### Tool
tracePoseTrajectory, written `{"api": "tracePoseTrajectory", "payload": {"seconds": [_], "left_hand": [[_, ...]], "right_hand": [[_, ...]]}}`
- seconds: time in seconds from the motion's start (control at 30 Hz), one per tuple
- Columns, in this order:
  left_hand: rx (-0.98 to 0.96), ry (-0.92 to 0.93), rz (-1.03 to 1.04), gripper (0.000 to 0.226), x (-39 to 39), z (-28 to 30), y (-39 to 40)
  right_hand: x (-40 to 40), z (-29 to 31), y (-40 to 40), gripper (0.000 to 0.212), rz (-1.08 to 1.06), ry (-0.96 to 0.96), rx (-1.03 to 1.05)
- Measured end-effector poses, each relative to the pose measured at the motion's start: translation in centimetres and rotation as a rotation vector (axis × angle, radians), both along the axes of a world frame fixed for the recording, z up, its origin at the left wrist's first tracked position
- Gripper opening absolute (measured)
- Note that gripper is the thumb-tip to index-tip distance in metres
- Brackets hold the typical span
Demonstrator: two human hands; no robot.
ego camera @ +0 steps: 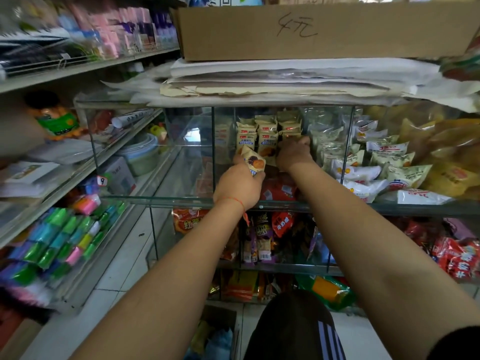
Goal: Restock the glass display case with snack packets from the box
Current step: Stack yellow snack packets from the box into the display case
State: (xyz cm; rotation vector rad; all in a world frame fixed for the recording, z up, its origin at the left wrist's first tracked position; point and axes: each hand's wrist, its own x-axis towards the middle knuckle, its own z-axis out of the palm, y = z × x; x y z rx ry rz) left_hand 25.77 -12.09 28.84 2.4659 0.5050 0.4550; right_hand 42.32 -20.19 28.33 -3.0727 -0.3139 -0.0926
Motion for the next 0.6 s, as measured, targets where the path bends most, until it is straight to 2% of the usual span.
{"api": "tracePoseTrajectory", "payload": {"seconds": [0.1, 0.2, 0.27, 0.3, 0.37, 0.43, 0.6], "left_hand": [[-0.014, -0.046, 0.009, 0.051, 0.0, 0.1, 0.2], [-0.023, -0.060, 0.018, 0.048, 0.1, 0.2, 0.4], [-0.044, -0.055, 0.021, 0.047, 0.1, 0.3, 0.4], [-0.059, -0.053, 0.018, 0.048, 0.1, 0.4, 0.4], [-0.082, -0.048, 0.005, 0.053, 0.0, 0.5, 0.3], [-0.109, -0.061, -0.013, 0.059, -0.1, 0.6, 0.3], [-0.123, -0.142, -0.046, 0.067, -0.9, 0.9, 0.0]], "right_hand": [[-2.9, 2.8, -0.5, 0.052, 0.054, -0.030, 0.215], [-6.1, 5.0, -1.6, 0.039, 0.226, -0.085, 0.462], [-8.3, 5.5, -2.4, 0.035, 0.399, 0.030, 0.582], [-9.4, 5.5, -2.9, 0.039, 0.481, 0.133, 0.587], [-10.6, 4.9, -3.5, 0.052, 0.593, 0.252, 0.454], [-10.8, 4.2, -3.7, 0.061, 0.621, 0.188, 0.315], [-11.0, 3.1, -4.1, 0.060, 0.555, -0.069, 0.132]]}}
